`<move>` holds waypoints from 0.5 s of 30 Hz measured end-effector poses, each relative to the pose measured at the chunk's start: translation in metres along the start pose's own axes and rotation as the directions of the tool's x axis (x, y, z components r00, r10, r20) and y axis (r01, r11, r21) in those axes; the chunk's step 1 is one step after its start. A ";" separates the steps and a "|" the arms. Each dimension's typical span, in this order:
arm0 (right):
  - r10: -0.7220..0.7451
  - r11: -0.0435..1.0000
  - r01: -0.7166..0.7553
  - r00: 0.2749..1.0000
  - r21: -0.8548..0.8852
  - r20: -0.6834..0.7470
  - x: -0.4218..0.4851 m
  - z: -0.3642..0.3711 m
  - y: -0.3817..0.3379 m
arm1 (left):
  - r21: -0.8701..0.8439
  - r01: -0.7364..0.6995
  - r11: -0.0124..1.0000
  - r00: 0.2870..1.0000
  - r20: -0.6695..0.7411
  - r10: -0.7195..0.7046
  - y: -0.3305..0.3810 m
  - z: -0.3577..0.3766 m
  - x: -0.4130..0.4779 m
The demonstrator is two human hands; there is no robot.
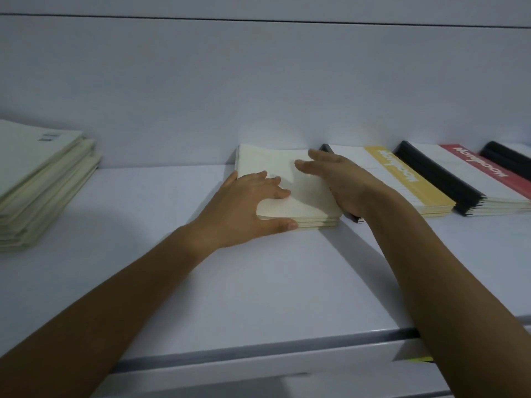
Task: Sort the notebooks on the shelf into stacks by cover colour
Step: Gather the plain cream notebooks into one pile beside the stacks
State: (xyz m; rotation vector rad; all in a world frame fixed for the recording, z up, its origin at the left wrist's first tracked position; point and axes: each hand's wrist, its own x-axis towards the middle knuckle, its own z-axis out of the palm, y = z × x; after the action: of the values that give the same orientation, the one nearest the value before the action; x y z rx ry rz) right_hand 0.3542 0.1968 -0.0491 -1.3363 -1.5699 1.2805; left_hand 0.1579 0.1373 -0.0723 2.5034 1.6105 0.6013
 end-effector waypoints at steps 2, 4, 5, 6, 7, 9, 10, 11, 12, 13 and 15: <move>0.009 1.000 -0.008 1.000 -0.028 0.030 -0.001 0.005 0.001 | -0.016 0.005 1.000 1.000 -0.021 -0.005 -0.001 0.002 -0.001; 0.005 0.997 -0.003 0.999 -0.072 0.036 -0.003 0.010 0.001 | -0.004 0.001 1.000 1.000 -0.006 -0.001 -0.001 0.002 -0.002; -0.012 0.997 0.014 1.000 -0.080 0.028 -0.003 0.010 0.000 | 0.020 -0.014 1.000 1.000 0.004 0.013 0.001 0.001 -0.002; -0.027 0.996 0.028 0.999 -0.087 0.020 -0.003 0.011 0.001 | 0.048 -0.031 0.998 1.000 0.007 0.030 0.002 0.000 -0.002; -0.041 0.993 0.042 0.999 -0.109 0.013 -0.002 0.013 0.002 | 0.066 -0.041 0.997 0.999 0.008 0.040 0.004 0.000 -0.003; -0.118 0.941 0.103 0.993 -0.323 -0.028 0.000 0.023 0.007 | 0.075 -0.041 0.996 0.999 0.006 0.041 0.005 -0.001 -0.005; -0.168 0.867 0.129 0.985 -0.481 -0.038 0.002 0.028 0.010 | 0.081 -0.041 0.996 0.999 0.003 0.041 0.006 0.000 -0.005; -0.213 0.781 0.147 0.976 -0.606 -0.038 0.003 0.032 0.014 | 0.094 -0.041 0.995 0.999 0.001 0.041 0.007 -0.001 -0.005; -0.244 0.721 0.156 0.969 -0.675 -0.037 0.005 0.035 0.017 | 0.106 -0.037 0.994 0.999 0.002 0.037 0.008 -0.002 -0.006; -0.246 0.701 0.151 0.969 -0.697 -0.037 0.005 0.037 0.017 | 0.114 -0.029 0.993 1.000 0.005 0.029 0.009 -0.002 -0.006; -0.245 0.705 0.141 0.968 -0.696 -0.052 0.005 0.036 0.016 | 0.123 -0.017 0.992 1.000 0.009 0.017 0.011 -0.004 -0.007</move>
State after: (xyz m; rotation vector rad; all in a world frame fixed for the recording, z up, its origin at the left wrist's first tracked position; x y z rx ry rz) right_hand 0.3238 0.1922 -0.0742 -1.5870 -2.1234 0.4357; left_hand 0.1631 0.1257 -0.0676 2.6049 1.6743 0.5082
